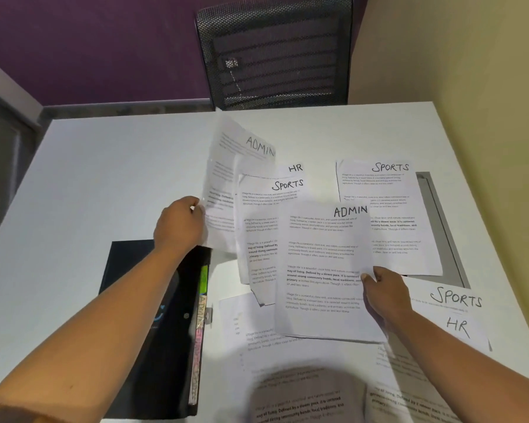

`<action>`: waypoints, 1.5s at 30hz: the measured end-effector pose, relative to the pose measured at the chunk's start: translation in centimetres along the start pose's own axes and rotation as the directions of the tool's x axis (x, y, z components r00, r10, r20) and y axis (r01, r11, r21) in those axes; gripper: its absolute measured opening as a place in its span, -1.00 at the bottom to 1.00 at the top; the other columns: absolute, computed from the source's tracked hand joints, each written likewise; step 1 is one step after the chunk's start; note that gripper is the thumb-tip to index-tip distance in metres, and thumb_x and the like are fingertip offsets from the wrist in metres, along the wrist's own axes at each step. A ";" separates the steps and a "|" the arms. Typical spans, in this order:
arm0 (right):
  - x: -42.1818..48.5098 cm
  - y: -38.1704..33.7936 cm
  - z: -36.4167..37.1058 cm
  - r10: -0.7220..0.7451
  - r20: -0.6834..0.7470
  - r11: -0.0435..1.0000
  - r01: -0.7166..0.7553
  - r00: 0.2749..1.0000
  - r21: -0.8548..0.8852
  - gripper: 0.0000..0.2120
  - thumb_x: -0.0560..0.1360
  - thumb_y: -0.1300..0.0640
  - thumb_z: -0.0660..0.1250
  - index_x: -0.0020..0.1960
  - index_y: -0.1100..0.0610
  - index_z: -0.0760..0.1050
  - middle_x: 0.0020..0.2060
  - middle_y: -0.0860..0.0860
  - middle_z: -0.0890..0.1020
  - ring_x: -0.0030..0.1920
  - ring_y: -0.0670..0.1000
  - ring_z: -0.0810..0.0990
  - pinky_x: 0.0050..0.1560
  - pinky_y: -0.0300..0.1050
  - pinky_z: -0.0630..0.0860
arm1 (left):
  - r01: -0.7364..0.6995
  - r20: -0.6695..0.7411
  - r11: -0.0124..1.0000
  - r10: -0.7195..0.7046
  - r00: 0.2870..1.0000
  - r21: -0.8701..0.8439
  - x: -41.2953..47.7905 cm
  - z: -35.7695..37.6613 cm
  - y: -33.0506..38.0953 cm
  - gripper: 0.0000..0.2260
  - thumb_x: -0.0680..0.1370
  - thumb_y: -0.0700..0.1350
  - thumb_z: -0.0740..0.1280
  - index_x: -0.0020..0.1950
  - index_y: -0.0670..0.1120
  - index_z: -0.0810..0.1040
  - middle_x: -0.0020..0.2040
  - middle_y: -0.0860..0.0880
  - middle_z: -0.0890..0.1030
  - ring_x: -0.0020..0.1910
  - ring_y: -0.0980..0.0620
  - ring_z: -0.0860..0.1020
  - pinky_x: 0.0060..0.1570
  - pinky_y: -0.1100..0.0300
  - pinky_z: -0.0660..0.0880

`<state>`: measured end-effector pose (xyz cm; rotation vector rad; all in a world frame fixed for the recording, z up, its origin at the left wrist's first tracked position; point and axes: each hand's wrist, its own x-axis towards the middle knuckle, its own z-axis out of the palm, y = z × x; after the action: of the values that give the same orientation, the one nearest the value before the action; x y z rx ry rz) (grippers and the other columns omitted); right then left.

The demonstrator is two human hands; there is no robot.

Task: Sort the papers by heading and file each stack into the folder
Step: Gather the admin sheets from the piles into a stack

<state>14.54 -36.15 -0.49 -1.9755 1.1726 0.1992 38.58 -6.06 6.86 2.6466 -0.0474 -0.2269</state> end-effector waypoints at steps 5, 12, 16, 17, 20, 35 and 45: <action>-0.7 -0.6 -0.6 -0.020 0.018 0.999 0.019 1.000 0.029 -0.80 0.59 0.14 0.28 0.11 0.19 0.63 0.05 0.13 0.69 0.08 0.22 0.60 0.07 -0.03 0.47 | -0.028 -0.191 0.972 -0.017 0.981 -0.234 -2.2 -5.3 -0.2 -0.75 0.66 -0.02 0.18 0.21 -0.08 0.57 0.03 -0.02 0.64 -0.09 -0.06 0.59 -0.20 0.14 0.55; -3.4 -2.0 -2.6 -0.093 -0.002 0.972 0.091 0.996 0.215 -0.82 0.60 0.14 0.29 0.09 0.17 0.63 -0.07 0.08 0.69 -0.08 0.11 0.62 -0.05 -0.06 0.50 | 0.041 -0.033 0.761 -0.083 0.996 -0.648 -13.7 -8.0 2.2 -0.84 0.63 -0.08 0.27 -0.04 0.07 0.64 -0.15 0.11 0.72 -0.24 0.16 0.66 -0.30 0.22 0.52; -5.5 -2.4 -3.6 -0.133 0.018 0.934 0.120 0.991 0.337 -0.83 0.59 0.16 0.32 0.10 0.16 0.64 -0.15 0.13 0.69 -0.16 0.10 0.61 -0.11 -0.09 0.49 | 0.181 0.192 0.628 -0.051 0.980 -0.757 -20.1 -6.3 3.1 -0.84 0.62 -0.20 0.29 -0.01 -0.07 0.67 -0.11 -0.06 0.74 -0.14 -0.05 0.70 -0.16 0.10 0.61; -6.0 -2.4 -3.8 -0.126 0.032 0.923 0.106 0.991 0.371 -0.85 0.58 0.16 0.32 0.05 0.15 0.64 -0.23 0.16 0.68 -0.28 0.07 0.55 -0.22 -0.12 0.44 | 0.222 0.255 0.603 -0.032 0.966 -0.766 -21.5 -5.7 3.4 -0.86 0.61 -0.20 0.31 0.00 -0.12 0.67 -0.11 -0.10 0.74 -0.15 -0.06 0.69 -0.18 0.13 0.60; -7.7 -2.2 -4.4 -0.107 0.097 0.903 0.055 0.990 0.427 -0.87 0.55 0.15 0.36 -0.05 0.17 0.66 -0.36 0.17 0.64 -0.43 0.03 0.44 -0.36 -0.13 0.38 | 0.346 0.413 0.550 -0.001 0.911 -0.760 -24.5 -3.9 3.9 -0.88 0.58 -0.17 0.35 0.00 -0.16 0.68 -0.13 -0.26 0.71 -0.27 -0.10 0.62 -0.34 0.16 0.51; -16.3 -0.4 -9.3 -0.363 0.479 0.748 -0.056 0.799 0.661 -0.66 0.49 0.38 0.38 0.24 0.19 0.57 0.08 0.22 0.69 0.08 0.26 0.68 0.07 0.11 0.62 | 0.351 0.485 0.587 0.083 0.870 -0.730 -27.8 -4.2 3.7 -0.67 0.50 -0.20 0.46 0.25 -0.04 0.55 0.14 -0.06 0.69 0.05 -0.03 0.68 0.12 -0.07 0.59; -18.3 2.1 -9.6 -0.359 0.390 0.698 -0.034 0.848 0.715 -0.48 0.44 -0.25 0.39 0.24 0.07 0.57 0.14 0.11 0.69 0.16 0.08 0.65 0.26 0.10 0.48 | 0.305 0.382 0.553 0.026 0.924 -0.775 -30.9 -1.5 4.6 -0.82 0.53 -0.23 0.41 0.11 -0.08 0.63 -0.02 -0.05 0.74 -0.05 -0.08 0.71 -0.06 -0.01 0.64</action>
<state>0.30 -31.24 13.83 -1.2116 0.5679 0.1309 8.43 -7.17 14.99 1.6131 0.1342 -0.6160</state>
